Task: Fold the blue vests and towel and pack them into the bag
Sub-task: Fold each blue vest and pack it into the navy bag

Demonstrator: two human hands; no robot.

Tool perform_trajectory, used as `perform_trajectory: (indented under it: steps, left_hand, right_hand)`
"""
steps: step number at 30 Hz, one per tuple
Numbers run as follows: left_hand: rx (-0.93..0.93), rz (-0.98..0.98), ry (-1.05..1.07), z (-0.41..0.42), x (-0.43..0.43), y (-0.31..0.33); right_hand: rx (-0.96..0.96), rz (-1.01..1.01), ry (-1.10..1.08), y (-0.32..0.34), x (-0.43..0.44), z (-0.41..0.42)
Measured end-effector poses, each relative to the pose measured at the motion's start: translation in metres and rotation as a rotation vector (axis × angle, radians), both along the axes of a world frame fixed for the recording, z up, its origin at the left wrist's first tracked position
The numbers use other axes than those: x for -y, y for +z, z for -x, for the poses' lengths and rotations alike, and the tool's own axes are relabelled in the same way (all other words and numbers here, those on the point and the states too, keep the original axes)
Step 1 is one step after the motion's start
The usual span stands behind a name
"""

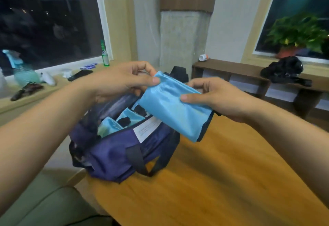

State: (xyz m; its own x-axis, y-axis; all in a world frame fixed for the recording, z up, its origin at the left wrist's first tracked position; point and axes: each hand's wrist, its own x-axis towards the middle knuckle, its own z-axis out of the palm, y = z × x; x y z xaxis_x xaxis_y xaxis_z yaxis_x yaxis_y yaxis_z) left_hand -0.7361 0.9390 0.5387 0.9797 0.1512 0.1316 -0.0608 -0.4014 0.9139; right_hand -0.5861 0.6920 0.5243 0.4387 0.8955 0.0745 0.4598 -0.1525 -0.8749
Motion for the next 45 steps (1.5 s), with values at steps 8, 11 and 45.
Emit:
perform_trajectory:
  steps: [8, 11, 45]
  left_hand:
    - [0.067, -0.402, 0.512, 0.014, -0.103, -0.046]
    - [-0.003, -0.616, 0.525, 0.008, -0.129, -0.059]
    - [-0.282, -0.941, 0.304, -0.052, -0.078, -0.118]
  right_hand:
    - [0.382, -0.029, -0.175, 0.033, -0.109, 0.000]
    - [0.353, -0.018, -0.167, 0.022, -0.154, -0.003]
    - [0.847, 0.705, -0.213, -0.038, -0.192, -0.042]
